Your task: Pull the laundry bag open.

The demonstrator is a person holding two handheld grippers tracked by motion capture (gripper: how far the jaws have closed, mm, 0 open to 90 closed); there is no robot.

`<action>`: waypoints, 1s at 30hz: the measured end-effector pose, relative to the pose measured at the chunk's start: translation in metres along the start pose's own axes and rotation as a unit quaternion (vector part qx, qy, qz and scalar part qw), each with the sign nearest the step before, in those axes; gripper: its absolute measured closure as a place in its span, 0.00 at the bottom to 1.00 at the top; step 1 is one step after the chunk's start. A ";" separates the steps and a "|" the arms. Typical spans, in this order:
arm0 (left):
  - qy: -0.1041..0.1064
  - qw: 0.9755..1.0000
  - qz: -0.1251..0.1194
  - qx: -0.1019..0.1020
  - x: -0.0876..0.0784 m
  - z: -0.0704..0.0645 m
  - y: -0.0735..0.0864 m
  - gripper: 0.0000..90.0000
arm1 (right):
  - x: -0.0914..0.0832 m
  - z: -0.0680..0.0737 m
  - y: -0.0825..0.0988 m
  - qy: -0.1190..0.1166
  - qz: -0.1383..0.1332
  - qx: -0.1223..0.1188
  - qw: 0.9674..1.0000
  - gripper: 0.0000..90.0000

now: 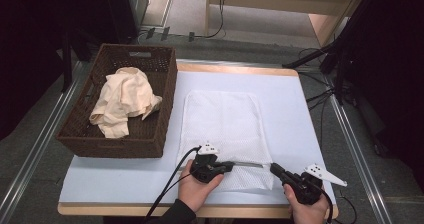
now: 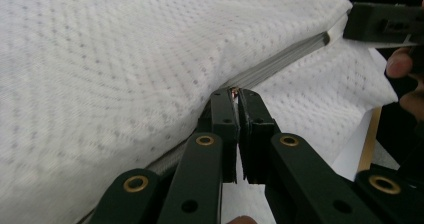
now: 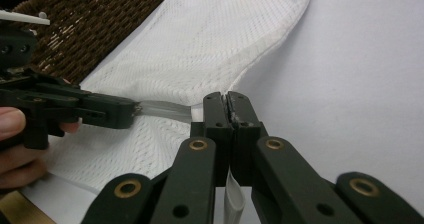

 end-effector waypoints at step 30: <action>-0.079 0.996 -0.027 -0.009 -0.069 0.065 0.028 0.97 | 0.000 0.003 0.002 0.012 0.009 -0.029 0.999 0.99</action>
Point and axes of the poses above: each handheld gripper's, and its own axes: x roughly forward along the jaws, y roughly out of its underside, z roughly to its left, the point moved 4 cm from there along x, roughly forward along the jaws, and after that the axes turned 14 degrees about -y, right-handed, at the moved point
